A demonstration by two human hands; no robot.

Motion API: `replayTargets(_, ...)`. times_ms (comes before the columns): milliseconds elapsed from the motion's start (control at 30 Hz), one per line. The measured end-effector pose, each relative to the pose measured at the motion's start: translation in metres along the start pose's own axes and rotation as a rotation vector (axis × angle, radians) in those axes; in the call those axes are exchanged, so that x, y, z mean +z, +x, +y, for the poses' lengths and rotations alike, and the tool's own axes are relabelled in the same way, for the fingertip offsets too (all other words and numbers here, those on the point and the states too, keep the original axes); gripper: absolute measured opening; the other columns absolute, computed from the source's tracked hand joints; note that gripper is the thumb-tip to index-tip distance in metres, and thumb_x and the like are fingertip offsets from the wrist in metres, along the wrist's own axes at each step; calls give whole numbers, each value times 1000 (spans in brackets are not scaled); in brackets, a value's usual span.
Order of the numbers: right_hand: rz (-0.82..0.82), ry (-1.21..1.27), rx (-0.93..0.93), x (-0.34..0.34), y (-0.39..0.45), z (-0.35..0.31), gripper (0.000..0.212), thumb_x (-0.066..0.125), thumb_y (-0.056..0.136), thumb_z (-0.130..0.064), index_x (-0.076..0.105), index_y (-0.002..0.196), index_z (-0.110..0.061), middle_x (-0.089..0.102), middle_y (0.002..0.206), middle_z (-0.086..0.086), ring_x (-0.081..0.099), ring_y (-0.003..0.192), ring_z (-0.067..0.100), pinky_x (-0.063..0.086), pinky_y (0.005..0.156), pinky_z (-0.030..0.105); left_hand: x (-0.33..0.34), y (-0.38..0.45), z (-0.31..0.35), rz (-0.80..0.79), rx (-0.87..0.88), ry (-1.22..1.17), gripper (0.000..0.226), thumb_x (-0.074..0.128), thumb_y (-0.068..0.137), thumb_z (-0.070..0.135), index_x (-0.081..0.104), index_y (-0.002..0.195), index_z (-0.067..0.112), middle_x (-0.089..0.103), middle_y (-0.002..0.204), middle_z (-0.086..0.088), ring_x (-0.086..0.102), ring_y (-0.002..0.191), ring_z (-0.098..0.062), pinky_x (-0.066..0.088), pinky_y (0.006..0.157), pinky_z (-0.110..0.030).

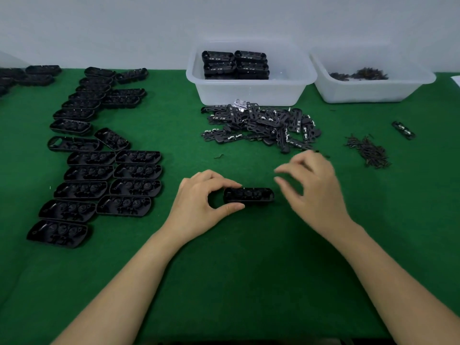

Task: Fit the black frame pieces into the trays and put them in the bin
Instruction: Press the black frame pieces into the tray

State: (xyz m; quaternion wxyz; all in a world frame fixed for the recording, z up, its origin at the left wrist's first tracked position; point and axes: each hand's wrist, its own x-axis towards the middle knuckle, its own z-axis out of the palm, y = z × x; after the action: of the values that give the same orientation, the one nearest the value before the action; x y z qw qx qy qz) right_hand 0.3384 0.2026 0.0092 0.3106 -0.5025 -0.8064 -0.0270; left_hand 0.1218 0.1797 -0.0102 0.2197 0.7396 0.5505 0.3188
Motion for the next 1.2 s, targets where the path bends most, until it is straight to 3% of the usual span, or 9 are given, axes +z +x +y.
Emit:
replayTargets(100,-217,181,-51,10,2,-14,15,74,74,-13,69,86,-8,58,82,7,54,78,21,43,71,32,0,1,0,21,16,-31,39,63,71,60,70,98,33,61,92,15,58,92,-8,43,87,-48)
replayTargets(200,-267,269,-22,14,2,-14,11,72,75,-11,70,86,-9,59,82,4,54,76,17,46,67,32,1,4,1,76,51,-19,19,71,76,41,72,91,29,63,89,14,60,90,-10,43,84,-48)
replayTargets(400,-231,263,-56,16,-1,-14,7,72,74,-8,66,77,-10,57,80,0,46,68,8,41,58,25,-2,8,9,93,119,221,5,77,74,26,73,77,26,64,82,10,57,81,-15,35,73,-34)
replayTargets(600,-180,180,-83,18,-1,-16,12,74,73,-10,63,72,-5,58,76,4,50,64,15,44,54,26,-5,14,21,29,150,337,6,77,74,26,72,77,24,66,81,8,57,81,-19,38,72,-35)
replayTargets(767,-121,148,-112,17,-4,-18,13,76,71,-9,64,69,-4,59,72,5,52,58,16,45,48,26,1,13,20,75,146,303,5,75,76,23,71,75,20,65,79,7,59,77,-18,38,70,-34)
replayTargets(967,-160,337,88,19,-3,-13,11,78,70,-18,71,73,-10,58,75,0,43,57,6,41,56,23,3,11,18,95,73,208,5,77,74,25,74,74,21,65,77,7,62,74,-15,46,73,-43)
replayTargets(1067,-165,382,108,10,-1,-8,16,76,71,-23,71,81,-11,61,78,-2,51,61,8,41,60,16,1,12,19,82,55,167,5,77,74,27,75,76,22,65,78,7,62,74,-14,48,74,-46)
replayTargets(1133,-68,298,130,0,3,4,17,73,74,-23,70,85,-10,63,82,1,57,70,12,44,66,19,0,12,20,81,47,149,7,77,74,29,76,77,23,66,78,8,62,74,-13,49,76,-45)
replayTargets(1200,-28,57,188,-10,3,25,21,70,77,-23,68,93,-10,63,91,4,58,84,20,43,73,27,0,11,21,80,39,139,8,76,74,31,76,77,24,67,78,8,63,75,-12,49,77,-45)
